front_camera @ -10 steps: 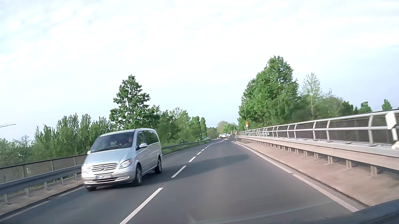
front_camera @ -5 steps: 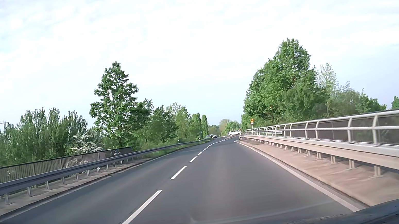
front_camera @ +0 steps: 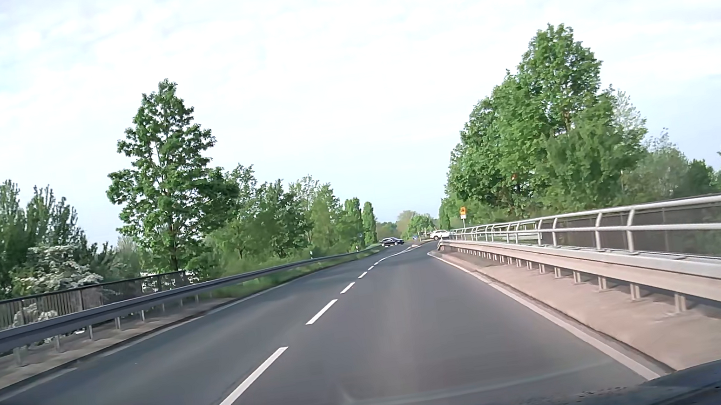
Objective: Follow the waypoints while adhering to traffic rules and regulations
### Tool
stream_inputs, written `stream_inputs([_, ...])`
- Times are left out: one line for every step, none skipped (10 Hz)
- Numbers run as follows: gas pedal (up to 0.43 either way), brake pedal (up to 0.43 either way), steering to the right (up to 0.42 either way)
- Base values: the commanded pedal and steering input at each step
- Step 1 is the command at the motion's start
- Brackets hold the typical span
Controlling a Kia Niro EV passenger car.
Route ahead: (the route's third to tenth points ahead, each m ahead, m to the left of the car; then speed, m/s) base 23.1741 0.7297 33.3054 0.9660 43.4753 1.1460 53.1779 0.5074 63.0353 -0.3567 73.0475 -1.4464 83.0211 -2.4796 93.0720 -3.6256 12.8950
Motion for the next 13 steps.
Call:
stream_inputs([0.0, 0.0, 0.0])
stream_inputs([0.0, 0.0, 0.0])
stream_inputs([0.0, 0.0, 0.001])
stream_inputs([0.0, 0.0, 0.001])
stream_inputs([0.0, 0.0, 0.002])
stream_inputs([0.0, 0.0, 0.002])
stream_inputs([0.0, 0.0, 0.003])
stream_inputs([0.0, 0.0, 0.002])
stream_inputs([0.0, 0.0, 0.003])
stream_inputs([0.0, 0.0, 0.003])
stream_inputs([0.0, 0.0, 0.003])
stream_inputs([0.0, 0.0, 0.003])
stream_inputs([0.0, 0.0, 0.003])
